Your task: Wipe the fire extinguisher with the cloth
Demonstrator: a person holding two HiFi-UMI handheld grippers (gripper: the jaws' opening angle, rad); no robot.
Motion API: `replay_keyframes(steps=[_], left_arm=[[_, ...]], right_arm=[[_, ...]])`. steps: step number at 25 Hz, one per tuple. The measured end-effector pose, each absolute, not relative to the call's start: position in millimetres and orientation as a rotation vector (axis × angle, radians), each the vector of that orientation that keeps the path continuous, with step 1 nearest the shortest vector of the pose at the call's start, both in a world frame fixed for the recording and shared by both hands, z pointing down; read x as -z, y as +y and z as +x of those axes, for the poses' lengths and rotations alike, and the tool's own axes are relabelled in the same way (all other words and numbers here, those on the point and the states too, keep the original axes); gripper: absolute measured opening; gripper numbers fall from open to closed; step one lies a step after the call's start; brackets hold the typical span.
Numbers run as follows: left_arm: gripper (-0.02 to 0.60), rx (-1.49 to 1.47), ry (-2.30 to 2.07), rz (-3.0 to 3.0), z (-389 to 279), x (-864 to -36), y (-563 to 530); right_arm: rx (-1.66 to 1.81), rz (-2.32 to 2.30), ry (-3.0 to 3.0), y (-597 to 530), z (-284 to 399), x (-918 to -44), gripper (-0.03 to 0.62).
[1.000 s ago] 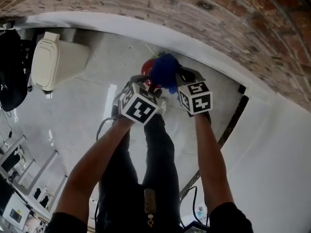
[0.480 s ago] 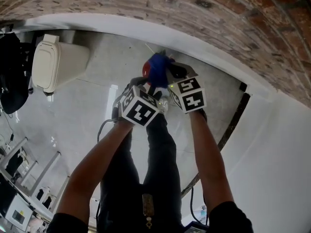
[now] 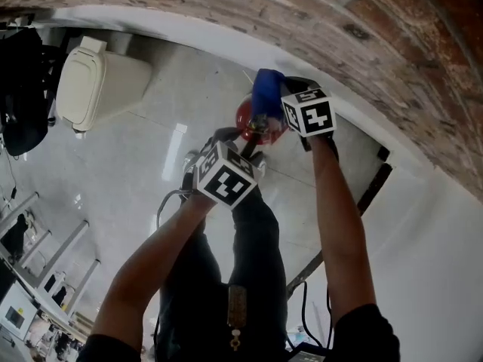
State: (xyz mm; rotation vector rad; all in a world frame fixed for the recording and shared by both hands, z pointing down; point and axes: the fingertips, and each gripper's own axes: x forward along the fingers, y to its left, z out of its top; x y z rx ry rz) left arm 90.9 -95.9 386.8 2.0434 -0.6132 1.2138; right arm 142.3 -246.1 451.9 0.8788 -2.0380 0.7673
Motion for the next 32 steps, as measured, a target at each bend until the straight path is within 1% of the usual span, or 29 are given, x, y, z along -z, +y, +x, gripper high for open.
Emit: replay_keyframes(steps=[4,8,14,19,23,27,32], left_arm=[[0.273,-1.208,-0.605,2.039,90,-387,-95],[0.272,-1.226,-0.589,2.064,90,-385,-97],[0.270,-1.268,-0.543,2.092,91,-383,-93],[0.272,-1.267,-0.529,2.097,95,-384,-94],[0.272,-1.248,-0.526,2.088,96,-384,-97],[0.272,-1.241,-0.523,2.070,97,-387,-102],[0.272,-1.226,-0.513,2.040,98,-389,-103]], right_arm=[[-0.768,0.878,-2.026,-243,143,-451,0.017],[-0.731,0.891,-2.058,-222,140,-426,0.017],[-0.800,1.003,-2.094,-182,140,-401,0.017],[-0.795,1.013,-2.120,-197,134,-402,0.017],[-0.795,0.993,-2.117,-221,131,-416,0.017],[-0.830,0.932,-2.071,-239,137,-448,0.017],[-0.929,0.909,-1.984,-228,153,-497,0.017]])
